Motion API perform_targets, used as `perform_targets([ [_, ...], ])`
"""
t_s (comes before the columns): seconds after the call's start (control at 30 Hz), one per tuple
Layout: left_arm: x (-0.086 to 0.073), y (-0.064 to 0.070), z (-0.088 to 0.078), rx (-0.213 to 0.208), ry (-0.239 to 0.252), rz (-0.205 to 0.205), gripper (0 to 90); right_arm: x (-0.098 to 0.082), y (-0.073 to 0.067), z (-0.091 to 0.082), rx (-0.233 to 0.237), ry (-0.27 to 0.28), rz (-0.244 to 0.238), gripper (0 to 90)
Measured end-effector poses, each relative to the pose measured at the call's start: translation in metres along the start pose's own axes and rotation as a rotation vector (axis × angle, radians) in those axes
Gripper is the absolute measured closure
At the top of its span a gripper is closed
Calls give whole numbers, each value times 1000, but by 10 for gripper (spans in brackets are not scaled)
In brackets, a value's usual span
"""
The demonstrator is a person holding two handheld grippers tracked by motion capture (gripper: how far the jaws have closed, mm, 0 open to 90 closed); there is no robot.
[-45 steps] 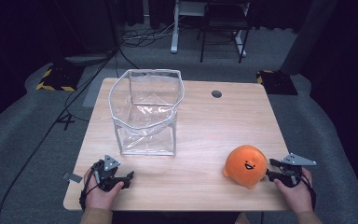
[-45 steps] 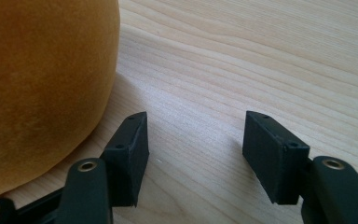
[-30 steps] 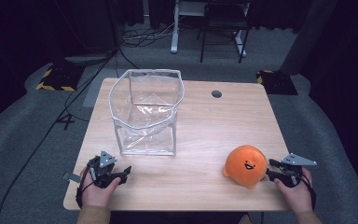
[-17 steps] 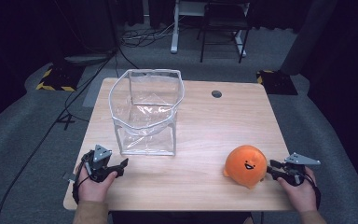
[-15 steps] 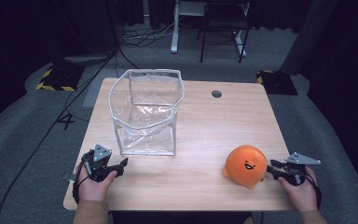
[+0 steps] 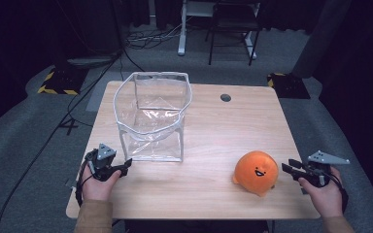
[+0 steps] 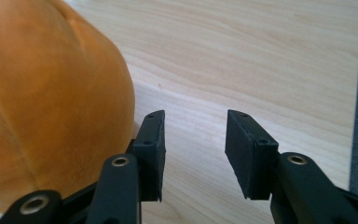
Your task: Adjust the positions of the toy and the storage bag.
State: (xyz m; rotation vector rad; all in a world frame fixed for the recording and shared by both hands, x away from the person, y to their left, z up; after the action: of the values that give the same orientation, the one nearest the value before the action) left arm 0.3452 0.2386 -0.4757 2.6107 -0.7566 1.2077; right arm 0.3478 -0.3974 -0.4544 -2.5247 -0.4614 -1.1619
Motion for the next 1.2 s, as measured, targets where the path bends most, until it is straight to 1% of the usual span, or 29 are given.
perform_targets([
  [0.03,2,-2,1,0,2,4,312,6,-1,-5,-6,6,-7,591],
  [0.07,3,-2,1,-1,7,-1,314,8,-1,-7,-8,8,-10,591],
  [0.1,3,-3,2,-7,2,0,319,11,-3,-9,-11,14,-9,593],
  [0.27,6,-4,3,-6,-8,11,329,29,-10,-21,0,43,-11,597],
  [0.3,6,-4,4,-5,-2,10,329,29,-10,-21,0,43,-11,597],
  [0.33,7,-4,4,-13,-6,13,329,34,-13,-22,5,49,-12,597],
  [0.37,8,-5,4,-14,-3,16,329,41,-18,-24,11,58,-25,597],
  [0.4,8,-5,4,-14,-3,16,327,41,-18,-24,11,58,-25,597],
  [0.43,9,-5,4,-18,-7,12,327,43,-20,-24,12,60,-31,596],
  [0.5,10,-6,4,-23,-13,12,304,53,-29,-24,27,63,-48,594],
  [0.53,10,-7,4,-26,-15,7,304,53,-29,-24,27,63,-48,594],
  [0.6,11,-8,3,-29,-19,3,293,59,-35,-23,40,67,-49,591],
  [0.63,11,-8,2,-30,-22,1,288,64,-42,-21,54,71,-56,591],
  [0.7,12,-8,2,-30,-25,1,282,69,-48,-19,66,71,-69,592],
  [0.73,13,-8,2,-32,-25,9,279,72,-53,-17,77,70,-78,591],
  [0.77,13,-8,2,-39,-27,7,279,75,-57,-15,86,70,-86,592],
  [0.83,12,-8,3,-34,-32,9,278,80,-67,-9,104,65,-104,593],
  [0.87,12,-8,3,-34,-32,9,278,80,-67,-9,104,65,-104,593],
  [0.97,11,-8,0,-32,-31,14,278,86,-82,2,133,54,-135,594],
  [1.0,11,-7,-1,-31,-27,9,278,89,-89,7,147,48,-151,595],
  [1.03,10,-7,-2,-28,-28,10,277,90,-92,10,156,47,-154,595],
  [1.07,8,-7,-4,-26,-31,15,277,93,-100,17,174,44,-165,596],
  [1.1,8,-7,-4,-26,-31,15,277,93,-100,17,174,44,-165,596],
  [1.13,7,-7,-5,-26,-29,13,277,95,-105,21,185,43,-171,596],
  [1.17,5,-7,-6,-26,-30,12,277,99,-114,28,206,37,-186,597],
  [1.2,3,-7,-8,-20,-31,10,277,100,-119,32,217,34,-195,597],
])
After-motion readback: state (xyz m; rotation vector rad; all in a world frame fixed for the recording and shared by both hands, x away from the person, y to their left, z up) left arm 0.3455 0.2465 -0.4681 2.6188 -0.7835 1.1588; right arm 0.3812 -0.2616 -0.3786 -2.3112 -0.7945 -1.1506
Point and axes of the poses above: each handheld gripper's, and its own axes: z roughly forward along the jaws, x roughly out of its top, y roughly to its right, the point moved 1 cm from there along z, roughly forward along the jaws, and after that the axes turned 8 degrees about z, right-handed, at the moved point
